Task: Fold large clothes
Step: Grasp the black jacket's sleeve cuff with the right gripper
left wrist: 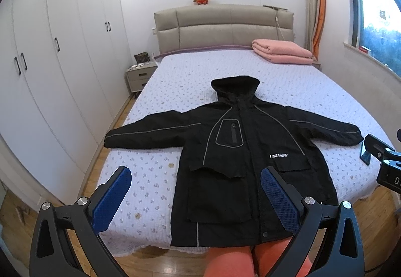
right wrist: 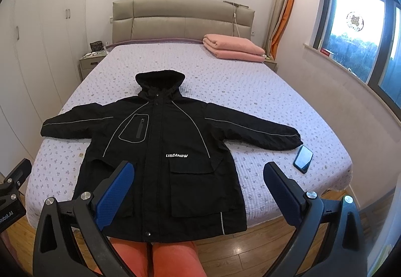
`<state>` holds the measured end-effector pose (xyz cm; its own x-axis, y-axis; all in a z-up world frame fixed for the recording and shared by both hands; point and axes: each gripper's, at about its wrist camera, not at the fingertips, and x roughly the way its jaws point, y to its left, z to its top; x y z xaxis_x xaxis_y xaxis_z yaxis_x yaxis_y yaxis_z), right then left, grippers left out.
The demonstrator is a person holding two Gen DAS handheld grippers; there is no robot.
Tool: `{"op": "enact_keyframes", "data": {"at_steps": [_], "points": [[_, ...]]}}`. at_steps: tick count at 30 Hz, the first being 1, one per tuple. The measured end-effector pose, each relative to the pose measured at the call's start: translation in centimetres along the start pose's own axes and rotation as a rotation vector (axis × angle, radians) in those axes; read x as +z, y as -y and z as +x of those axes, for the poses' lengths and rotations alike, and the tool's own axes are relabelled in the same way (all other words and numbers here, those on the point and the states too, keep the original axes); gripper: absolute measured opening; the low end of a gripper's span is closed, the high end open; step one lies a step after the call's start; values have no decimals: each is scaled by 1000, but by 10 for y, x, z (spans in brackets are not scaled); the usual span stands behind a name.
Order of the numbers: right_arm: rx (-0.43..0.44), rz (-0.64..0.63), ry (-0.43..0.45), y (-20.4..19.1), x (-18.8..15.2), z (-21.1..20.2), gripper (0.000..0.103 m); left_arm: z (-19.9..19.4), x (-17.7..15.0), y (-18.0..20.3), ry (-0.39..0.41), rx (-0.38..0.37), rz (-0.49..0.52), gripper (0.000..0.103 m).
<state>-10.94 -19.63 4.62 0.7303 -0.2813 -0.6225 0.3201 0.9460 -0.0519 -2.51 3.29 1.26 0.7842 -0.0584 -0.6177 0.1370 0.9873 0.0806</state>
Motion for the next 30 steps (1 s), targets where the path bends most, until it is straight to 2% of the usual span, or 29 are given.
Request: {"op": "enact_keyframes", "data": {"at_steps": [7, 11, 14, 17, 20, 24, 26, 30], "points": [[18, -21, 9, -9, 3, 4, 103, -4, 6, -10, 34, 6, -19, 103], [41, -18, -15, -9, 5, 32, 103, 22, 13, -3, 10, -32, -29, 103], [54, 2, -57, -2, -1, 77, 103, 69, 13, 11, -81, -82, -37, 103], [71, 43, -133, 9, -13, 143, 103, 140, 7, 41, -199, -146, -4, 103], [81, 98, -204, 28, -24, 218, 103, 208, 9, 77, -234, -154, 52, 103], [90, 187, -261, 65, -29, 317, 100, 286, 24, 132, -240, -199, 128, 103], [97, 242, -293, 87, -28, 352, 95, 320, 33, 166, -259, -243, 167, 103], [84, 392, -311, 158, -23, 393, 95, 354, 49, 226, -290, -290, 254, 103]]}}
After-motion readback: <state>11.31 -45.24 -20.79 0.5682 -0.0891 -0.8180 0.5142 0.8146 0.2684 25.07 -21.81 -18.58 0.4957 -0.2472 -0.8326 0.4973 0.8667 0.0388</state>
